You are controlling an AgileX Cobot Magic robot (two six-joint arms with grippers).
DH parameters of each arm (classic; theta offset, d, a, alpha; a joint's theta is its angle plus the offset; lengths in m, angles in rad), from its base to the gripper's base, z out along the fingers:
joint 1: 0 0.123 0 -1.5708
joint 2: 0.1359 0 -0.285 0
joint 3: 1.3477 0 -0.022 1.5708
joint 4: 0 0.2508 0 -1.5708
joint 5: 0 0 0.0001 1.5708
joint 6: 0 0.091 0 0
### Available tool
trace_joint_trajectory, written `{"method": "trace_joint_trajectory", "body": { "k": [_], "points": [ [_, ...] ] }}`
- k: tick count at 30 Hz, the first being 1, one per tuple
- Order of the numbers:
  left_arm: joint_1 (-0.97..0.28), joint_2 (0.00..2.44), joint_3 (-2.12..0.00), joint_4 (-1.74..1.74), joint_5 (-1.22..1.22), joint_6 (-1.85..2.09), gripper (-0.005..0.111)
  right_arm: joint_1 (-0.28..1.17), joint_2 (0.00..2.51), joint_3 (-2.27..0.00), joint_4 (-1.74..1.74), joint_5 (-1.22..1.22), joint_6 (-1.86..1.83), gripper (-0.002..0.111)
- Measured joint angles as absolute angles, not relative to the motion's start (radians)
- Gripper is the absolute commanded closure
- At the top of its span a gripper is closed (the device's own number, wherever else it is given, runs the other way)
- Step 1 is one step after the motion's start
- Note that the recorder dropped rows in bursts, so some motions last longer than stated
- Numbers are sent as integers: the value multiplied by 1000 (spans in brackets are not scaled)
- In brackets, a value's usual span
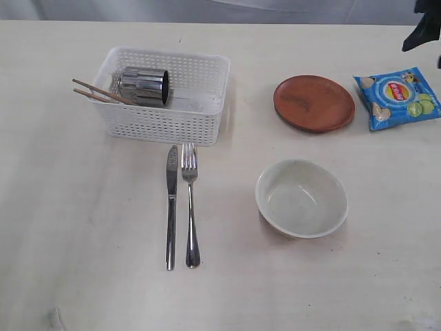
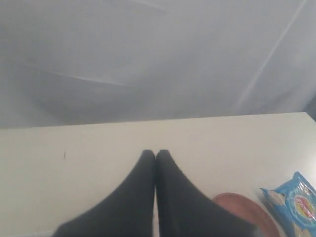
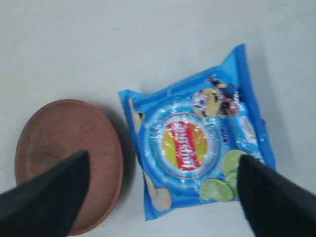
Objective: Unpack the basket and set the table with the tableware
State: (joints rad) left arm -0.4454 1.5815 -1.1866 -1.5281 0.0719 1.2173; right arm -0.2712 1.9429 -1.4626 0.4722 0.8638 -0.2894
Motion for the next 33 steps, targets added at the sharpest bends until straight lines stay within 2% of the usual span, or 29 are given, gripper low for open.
{"method": "trace_joint_trajectory", "body": {
  "k": [3, 5, 6, 14, 16, 22, 29, 33],
  "points": [
    [-360, 1580, -1146, -1530, 189, 1210, 107, -302, 2018, -1463, 470, 862, -277, 25],
    [-338, 1580, -1135, -1530, 212, 1210, 107, -302, 2074, -1463, 462, 839, -277, 35],
    [-336, 1580, -1131, -1528, 215, 1210, 107, -302, 2090, -1463, 453, 826, -277, 44],
    [-335, 1579, -1130, -1526, 234, 1228, 107, -302, 2148, -1463, 378, 785, -281, 64],
    [-335, 1579, -1130, -1526, 234, 1228, 107, -302, 2148, -1463, 383, 785, -291, 61],
    [-335, 1579, -1130, -1526, 249, 1228, 107, -309, 2136, -1469, 381, 785, -296, 39],
    [-335, 1579, -1130, -1526, 258, 1234, 107, -356, 2105, -1499, 371, 785, -272, 39],
    [-335, 1579, -1130, -1526, 259, 1249, 107, -363, 2138, -1499, 479, 832, -382, 39]
  ]
}}
